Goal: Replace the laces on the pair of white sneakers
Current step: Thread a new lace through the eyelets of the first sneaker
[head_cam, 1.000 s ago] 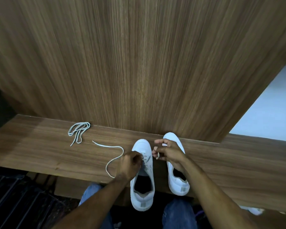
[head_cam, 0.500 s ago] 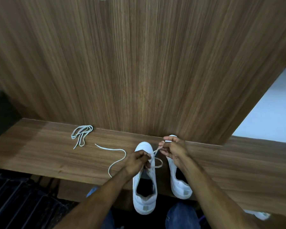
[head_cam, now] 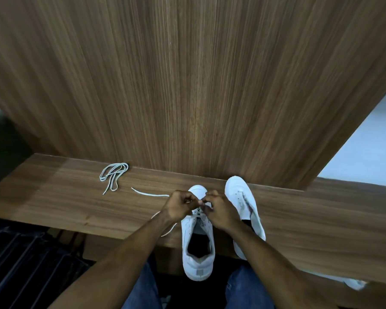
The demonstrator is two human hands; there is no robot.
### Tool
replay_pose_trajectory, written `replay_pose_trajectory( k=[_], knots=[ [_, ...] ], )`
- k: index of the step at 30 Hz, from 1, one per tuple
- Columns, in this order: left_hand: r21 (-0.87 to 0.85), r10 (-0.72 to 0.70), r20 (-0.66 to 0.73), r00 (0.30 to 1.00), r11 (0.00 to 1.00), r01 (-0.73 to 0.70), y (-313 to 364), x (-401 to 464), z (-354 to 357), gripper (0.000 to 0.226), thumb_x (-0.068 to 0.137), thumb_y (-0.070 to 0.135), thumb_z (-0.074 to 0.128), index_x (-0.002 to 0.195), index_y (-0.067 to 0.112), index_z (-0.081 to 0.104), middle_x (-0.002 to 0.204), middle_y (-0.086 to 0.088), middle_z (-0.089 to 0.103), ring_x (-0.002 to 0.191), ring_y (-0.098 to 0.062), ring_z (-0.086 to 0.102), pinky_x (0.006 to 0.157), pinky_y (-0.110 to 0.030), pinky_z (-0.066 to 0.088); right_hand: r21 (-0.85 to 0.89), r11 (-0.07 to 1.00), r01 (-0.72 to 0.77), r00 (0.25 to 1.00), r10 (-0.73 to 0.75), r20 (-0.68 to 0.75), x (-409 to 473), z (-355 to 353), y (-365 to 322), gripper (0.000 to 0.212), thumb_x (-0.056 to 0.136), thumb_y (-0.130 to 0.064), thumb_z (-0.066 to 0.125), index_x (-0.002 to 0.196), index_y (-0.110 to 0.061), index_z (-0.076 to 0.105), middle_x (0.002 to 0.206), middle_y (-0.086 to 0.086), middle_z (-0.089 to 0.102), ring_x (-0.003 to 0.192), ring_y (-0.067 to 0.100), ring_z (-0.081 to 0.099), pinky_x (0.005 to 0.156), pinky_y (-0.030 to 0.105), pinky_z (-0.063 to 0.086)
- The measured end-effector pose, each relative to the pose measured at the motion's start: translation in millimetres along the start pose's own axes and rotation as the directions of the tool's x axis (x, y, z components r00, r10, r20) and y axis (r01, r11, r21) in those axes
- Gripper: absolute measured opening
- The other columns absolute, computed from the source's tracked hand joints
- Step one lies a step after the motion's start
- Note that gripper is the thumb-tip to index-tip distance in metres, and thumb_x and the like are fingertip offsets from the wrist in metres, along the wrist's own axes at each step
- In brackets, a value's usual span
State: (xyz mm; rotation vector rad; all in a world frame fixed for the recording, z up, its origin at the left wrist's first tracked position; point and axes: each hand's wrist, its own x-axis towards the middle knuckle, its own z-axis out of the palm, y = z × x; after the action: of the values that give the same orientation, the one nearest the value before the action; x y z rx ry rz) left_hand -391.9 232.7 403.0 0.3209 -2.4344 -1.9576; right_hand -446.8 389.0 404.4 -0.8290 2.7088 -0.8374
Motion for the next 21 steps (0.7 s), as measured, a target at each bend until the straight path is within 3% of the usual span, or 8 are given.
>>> replay_pose_trajectory(
  k=[2, 4, 6, 10, 13, 16, 18, 21],
  knots=[
    [0.024, 0.003, -0.012, 1.0, 1.0, -0.003, -1, 2, 3, 0.014, 0.085, 0.017, 0.072, 0.077, 0.006, 0.071, 0.064, -0.008, 0.064, 0.058, -0.007, 0.055, 0.058, -0.026, 0.052, -0.032, 0.999, 0.002, 0.999, -0.004, -0.049, 5, -2, 3, 0.019, 0.094, -0.024, 0.055, 0.095, -0.015, 0.072, 0.109, -0.001, 0.062, 0.107, 0.019, 0.057, 0.081, 0.03, 0.044],
    [0.028, -0.013, -0.057, 0.998, 1.0, 0.014, -5, 1, -2, 0.013, 0.088, 0.014, 0.069, 0.075, 0.012, 0.07, 0.051, 0.011, 0.056, 0.05, 0.001, 0.047, 0.051, -0.017, 0.044, 0.024, 0.998, -0.056, 0.99, 0.059, -0.128, 7, -11, 10, 0.019, 0.091, -0.016, 0.055, 0.094, -0.015, 0.074, 0.105, 0.001, 0.065, 0.102, 0.021, 0.061, 0.082, 0.03, 0.045],
    [0.062, -0.016, -0.112, 0.994, 0.998, 0.023, -15, 0, -12, 0.018, 0.089, 0.013, 0.066, 0.072, 0.019, 0.068, 0.046, 0.018, 0.054, 0.045, 0.006, 0.044, 0.05, -0.012, 0.037, 0.089, 0.984, -0.153, 0.954, 0.171, -0.245, 7, -24, 24, 0.018, 0.088, -0.012, 0.058, 0.092, -0.014, 0.075, 0.105, 0.003, 0.069, 0.101, 0.022, 0.062, 0.085, 0.031, 0.046],
    [0.183, -0.028, -0.171, 0.985, 0.981, 0.06, -37, -1, -31, 0.02, 0.088, 0.018, 0.069, 0.068, 0.024, 0.067, 0.045, 0.021, 0.052, 0.045, 0.007, 0.041, 0.055, -0.018, 0.035, 0.073, 0.953, -0.295, 0.896, 0.303, -0.324, 6, -44, 57, 0.02, 0.086, -0.013, 0.057, 0.093, -0.012, 0.076, 0.108, 0.009, 0.07, 0.103, 0.029, 0.064, 0.088, 0.036, 0.049],
    [0.155, -0.047, -0.135, 0.99, 0.986, 0.068, -37, -4, -28, 0.02, 0.087, 0.015, 0.07, 0.069, 0.023, 0.069, 0.052, 0.022, 0.061, 0.052, 0.01, 0.05, 0.061, -0.015, 0.04, -0.071, 0.979, -0.192, 0.949, 0.167, -0.266, -2, -30, 56, 0.035, 0.078, -0.024, 0.063, 0.111, -0.014, 0.071, 0.124, 0.013, 0.061, 0.12, 0.032, 0.055, 0.103, 0.044, 0.042],
    [0.11, -0.022, -0.034, 0.999, 0.994, 0.026, -30, -4, -13, 0.018, 0.086, 0.011, 0.07, 0.071, 0.02, 0.072, 0.061, 0.016, 0.067, 0.059, 0.007, 0.055, 0.062, -0.014, 0.044, -0.005, 1.0, 0.021, 0.997, -0.021, -0.072, -12, -3, 26, 0.051, 0.079, -0.022, 0.066, 0.129, -0.023, 0.058, 0.133, 0.004, 0.053, 0.127, 0.026, 0.047, 0.107, 0.039, 0.037],
    [0.098, 0.001, 0.008, 1.0, 0.995, -0.001, -28, -4, -6, 0.014, 0.085, 0.014, 0.071, 0.072, 0.015, 0.074, 0.063, 0.008, 0.067, 0.061, -0.003, 0.054, 0.058, -0.02, 0.044, 0.081, 0.992, 0.097, 0.995, -0.098, 0.007, -11, 15, 8, 0.04, 0.08, -0.023, 0.059, 0.12, -0.024, 0.064, 0.119, 0.002, 0.065, 0.114, 0.024, 0.057, 0.099, 0.041, 0.044],
    [0.078, -0.017, 0.002, 1.0, 0.997, 0.016, -29, -3, -4, 0.015, 0.083, 0.02, 0.073, 0.068, 0.016, 0.075, 0.06, -0.003, 0.063, 0.059, -0.013, 0.052, 0.054, -0.024, 0.042, 0.149, 0.989, -0.009, 1.0, 0.005, 0.031, -9, 21, -8, 0.024, 0.085, -0.02, 0.056, 0.103, -0.027, 0.07, 0.1, -0.003, 0.073, 0.097, 0.021, 0.065, 0.081, 0.035, 0.052]
  ],
)
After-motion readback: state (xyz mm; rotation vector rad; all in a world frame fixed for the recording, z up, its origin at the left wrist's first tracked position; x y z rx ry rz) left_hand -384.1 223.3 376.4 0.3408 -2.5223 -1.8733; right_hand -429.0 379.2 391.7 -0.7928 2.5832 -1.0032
